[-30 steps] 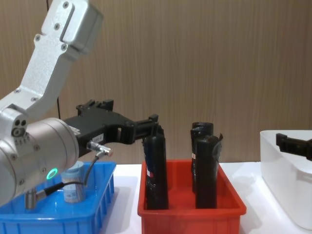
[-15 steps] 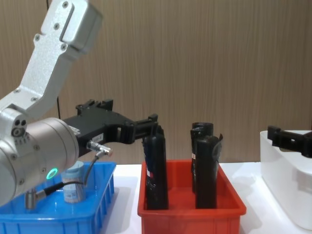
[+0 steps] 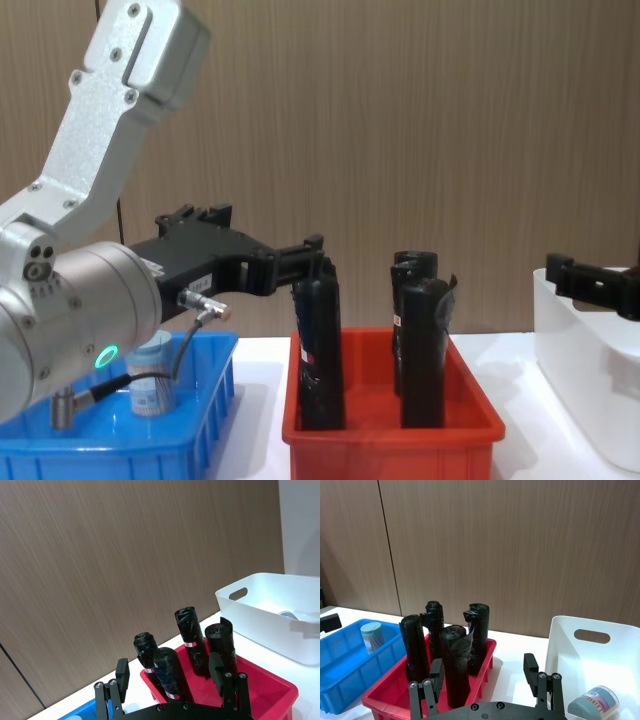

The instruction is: Pick the cotton swabs from the blue box and place them into the white box.

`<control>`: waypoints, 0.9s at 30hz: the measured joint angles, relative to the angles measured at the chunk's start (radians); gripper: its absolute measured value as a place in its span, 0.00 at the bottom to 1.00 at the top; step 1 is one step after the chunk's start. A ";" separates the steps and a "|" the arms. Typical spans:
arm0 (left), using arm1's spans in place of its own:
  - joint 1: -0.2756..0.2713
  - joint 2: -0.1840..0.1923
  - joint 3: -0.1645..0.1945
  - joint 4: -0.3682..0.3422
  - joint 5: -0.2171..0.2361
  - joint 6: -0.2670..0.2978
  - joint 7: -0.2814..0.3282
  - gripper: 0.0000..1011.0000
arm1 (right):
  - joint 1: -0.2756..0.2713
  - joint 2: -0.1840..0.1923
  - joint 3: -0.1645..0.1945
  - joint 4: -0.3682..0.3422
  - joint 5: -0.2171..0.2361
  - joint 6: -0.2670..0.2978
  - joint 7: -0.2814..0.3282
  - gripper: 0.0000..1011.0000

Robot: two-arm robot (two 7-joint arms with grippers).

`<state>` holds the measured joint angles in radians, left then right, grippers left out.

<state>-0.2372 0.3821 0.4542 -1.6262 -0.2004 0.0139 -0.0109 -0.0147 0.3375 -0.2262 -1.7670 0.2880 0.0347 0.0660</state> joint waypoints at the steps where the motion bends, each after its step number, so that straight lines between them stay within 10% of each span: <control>1: 0.000 0.000 0.000 0.000 0.000 0.000 0.000 0.99 | 0.000 0.000 0.000 0.000 0.000 0.000 0.000 0.99; 27: 0.000 0.000 0.000 0.000 0.000 0.000 0.000 0.99 | 0.013 0.005 0.009 0.020 0.010 -0.003 0.039 0.99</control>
<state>-0.2372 0.3821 0.4542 -1.6261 -0.2004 0.0139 -0.0110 -0.0014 0.3425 -0.2176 -1.7465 0.2983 0.0315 0.1052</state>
